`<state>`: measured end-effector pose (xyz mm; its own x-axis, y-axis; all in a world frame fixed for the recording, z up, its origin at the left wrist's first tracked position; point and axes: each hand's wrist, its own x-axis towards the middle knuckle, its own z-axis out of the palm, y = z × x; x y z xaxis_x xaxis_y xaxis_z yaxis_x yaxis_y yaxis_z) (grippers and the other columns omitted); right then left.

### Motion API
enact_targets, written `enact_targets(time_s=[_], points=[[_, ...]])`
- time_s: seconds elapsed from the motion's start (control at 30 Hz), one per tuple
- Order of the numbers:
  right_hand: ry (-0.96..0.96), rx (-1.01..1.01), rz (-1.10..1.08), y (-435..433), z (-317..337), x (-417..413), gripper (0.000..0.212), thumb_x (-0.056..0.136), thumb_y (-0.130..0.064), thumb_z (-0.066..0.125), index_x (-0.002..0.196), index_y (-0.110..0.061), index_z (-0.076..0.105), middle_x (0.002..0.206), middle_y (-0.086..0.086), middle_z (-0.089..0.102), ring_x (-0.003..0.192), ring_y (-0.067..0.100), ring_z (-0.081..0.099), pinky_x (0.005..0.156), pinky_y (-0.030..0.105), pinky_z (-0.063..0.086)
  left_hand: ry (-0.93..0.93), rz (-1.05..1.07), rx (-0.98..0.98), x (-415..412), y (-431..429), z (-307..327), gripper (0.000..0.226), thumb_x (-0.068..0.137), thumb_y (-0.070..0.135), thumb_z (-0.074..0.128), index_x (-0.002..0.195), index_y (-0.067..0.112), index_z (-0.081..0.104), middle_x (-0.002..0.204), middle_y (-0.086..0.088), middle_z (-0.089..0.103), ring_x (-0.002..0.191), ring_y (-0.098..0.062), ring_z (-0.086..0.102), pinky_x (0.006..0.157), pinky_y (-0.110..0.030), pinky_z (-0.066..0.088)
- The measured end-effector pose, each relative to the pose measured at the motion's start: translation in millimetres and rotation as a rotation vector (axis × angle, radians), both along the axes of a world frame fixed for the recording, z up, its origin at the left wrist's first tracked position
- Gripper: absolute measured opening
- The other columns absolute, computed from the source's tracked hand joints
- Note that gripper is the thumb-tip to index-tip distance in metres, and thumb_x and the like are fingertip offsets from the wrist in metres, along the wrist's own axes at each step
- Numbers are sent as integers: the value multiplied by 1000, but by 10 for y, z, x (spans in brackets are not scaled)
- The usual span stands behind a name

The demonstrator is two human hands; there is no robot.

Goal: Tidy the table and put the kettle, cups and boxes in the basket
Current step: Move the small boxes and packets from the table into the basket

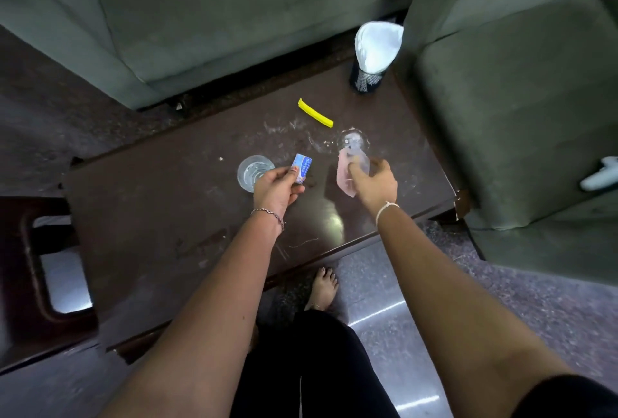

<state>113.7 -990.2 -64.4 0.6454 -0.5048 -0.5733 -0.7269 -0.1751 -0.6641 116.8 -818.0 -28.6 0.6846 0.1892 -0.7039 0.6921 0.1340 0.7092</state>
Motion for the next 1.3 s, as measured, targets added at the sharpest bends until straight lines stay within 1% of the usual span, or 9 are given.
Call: enact_targets(time_s=[0.07,0.13,0.23,0.3,0.4,0.57,0.73,0.9,1.3], points=[[-95,276,-169,140,278,-26,31,82,-39,62,108,-22,61,104,4,68,84,19,67,78,32,56,-28,29,-36,-44,125,199,7,88,22,65,94,19,63,79,0,69,54,-1,65,61,-17,48],[-150,518,-245,310,566,-96,17,89,-36,56,100,-26,62,93,4,66,72,16,64,59,29,57,-51,79,-94,-114,280,399,8,88,19,66,95,17,63,80,-2,69,60,-7,67,67,-20,51],[-157,808,-231,586,924,-267,29,95,-45,46,107,-22,61,99,7,65,84,20,63,56,30,57,-106,170,-176,-272,582,672,7,87,13,66,83,18,63,77,-4,69,66,-12,66,67,-21,54],[-149,991,-222,798,1107,-423,42,96,-50,42,112,-17,62,98,8,70,82,21,68,60,34,60,-133,234,-222,-404,845,841,11,86,10,66,79,17,61,73,-4,69,60,-10,66,60,-18,53],[-138,1167,-164,1180,1352,-698,60,95,-59,37,118,-10,63,101,13,74,78,25,73,60,33,61,-149,256,-262,-655,1294,1065,10,86,9,66,82,15,60,81,-11,68,69,-16,65,66,-22,52],[-159,1171,26,1977,1741,-1089,74,81,-68,51,125,-9,60,115,18,67,84,29,69,63,33,61,-195,328,-318,-1173,2051,1380,8,85,8,67,84,14,61,74,-9,71,64,-13,69,65,-21,52],[-179,1124,163,2807,2088,-1357,63,72,-48,72,122,-11,62,106,15,70,83,27,69,65,33,60,-246,415,-369,-1675,2786,1647,8,85,9,67,83,14,61,62,-4,72,59,-10,69,52,-15,51],[-199,1115,172,3542,2296,-1519,26,89,-31,64,111,-17,61,90,8,74,77,22,71,63,31,60,-303,486,-369,-2044,3462,1916,7,85,8,67,86,14,63,64,-2,72,64,-8,70,57,-15,51],[-93,1039,463,5126,2450,-1277,31,90,-35,65,107,-8,64,87,10,76,69,24,74,56,27,59,-414,727,-297,-2263,4801,2144,10,88,4,62,89,13,65,65,3,72,65,-8,67,68,-18,50]])
